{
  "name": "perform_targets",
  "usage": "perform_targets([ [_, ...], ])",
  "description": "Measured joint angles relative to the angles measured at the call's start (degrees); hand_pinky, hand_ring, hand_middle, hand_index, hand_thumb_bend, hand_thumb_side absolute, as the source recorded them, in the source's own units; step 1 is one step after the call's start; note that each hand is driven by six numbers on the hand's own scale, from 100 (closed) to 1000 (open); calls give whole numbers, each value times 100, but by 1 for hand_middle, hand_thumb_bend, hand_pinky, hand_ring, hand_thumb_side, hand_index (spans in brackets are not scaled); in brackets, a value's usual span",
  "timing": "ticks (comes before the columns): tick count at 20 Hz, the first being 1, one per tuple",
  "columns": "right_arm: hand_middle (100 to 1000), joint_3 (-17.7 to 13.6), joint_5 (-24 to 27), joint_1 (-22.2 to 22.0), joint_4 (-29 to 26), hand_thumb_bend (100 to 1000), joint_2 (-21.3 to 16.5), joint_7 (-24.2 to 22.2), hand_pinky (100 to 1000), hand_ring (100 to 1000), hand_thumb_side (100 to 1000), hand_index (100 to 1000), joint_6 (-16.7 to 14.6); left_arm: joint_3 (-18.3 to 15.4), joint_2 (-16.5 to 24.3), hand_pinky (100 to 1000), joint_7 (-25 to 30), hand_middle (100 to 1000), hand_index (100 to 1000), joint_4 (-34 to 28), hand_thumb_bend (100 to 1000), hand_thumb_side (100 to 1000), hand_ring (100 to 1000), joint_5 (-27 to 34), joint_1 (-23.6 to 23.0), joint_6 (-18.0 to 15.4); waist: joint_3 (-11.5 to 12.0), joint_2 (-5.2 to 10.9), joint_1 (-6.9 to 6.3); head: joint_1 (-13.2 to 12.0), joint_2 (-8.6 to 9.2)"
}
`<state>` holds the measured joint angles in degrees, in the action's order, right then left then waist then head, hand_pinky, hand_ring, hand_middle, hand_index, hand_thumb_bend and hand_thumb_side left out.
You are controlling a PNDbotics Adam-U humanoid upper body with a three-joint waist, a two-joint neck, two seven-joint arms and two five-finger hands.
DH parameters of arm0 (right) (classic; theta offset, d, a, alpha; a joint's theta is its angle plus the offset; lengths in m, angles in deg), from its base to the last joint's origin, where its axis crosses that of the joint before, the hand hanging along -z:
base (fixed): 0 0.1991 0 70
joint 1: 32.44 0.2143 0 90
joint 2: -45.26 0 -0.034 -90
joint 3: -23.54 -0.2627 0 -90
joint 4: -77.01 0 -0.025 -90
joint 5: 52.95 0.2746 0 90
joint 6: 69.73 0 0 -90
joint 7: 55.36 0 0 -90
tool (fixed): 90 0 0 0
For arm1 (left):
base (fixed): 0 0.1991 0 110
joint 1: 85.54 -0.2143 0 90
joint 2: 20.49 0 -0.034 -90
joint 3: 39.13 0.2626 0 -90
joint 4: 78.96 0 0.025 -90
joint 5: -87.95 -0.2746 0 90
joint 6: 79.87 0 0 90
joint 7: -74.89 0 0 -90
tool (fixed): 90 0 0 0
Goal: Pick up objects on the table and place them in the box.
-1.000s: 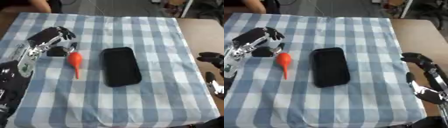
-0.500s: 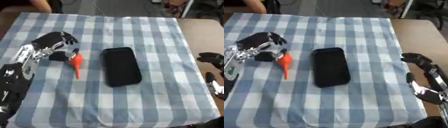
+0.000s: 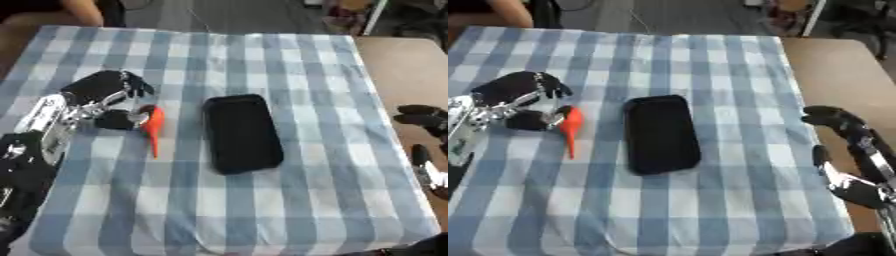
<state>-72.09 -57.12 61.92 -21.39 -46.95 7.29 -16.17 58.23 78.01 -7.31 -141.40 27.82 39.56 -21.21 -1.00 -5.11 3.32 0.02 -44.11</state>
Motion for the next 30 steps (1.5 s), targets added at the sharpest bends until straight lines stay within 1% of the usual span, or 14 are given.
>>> perform_targets([
  [14, 847, 0, 0, 0, 0, 100, 0, 0, 836, 809, 417, 838, 0, 36, -12, 700, -62, 583, 811, 177, 783, 797, 558, -362, 0, -91, 0, 0, 1, 0, 0],
  [30, 845, 0, 6, 1, 0, 100, 0, -1, 836, 808, 416, 838, 1, 183, -121, 702, -113, 584, 810, 179, 797, 797, 566, -521, 81, -153, -31, 0, 3, 0, 0],
])
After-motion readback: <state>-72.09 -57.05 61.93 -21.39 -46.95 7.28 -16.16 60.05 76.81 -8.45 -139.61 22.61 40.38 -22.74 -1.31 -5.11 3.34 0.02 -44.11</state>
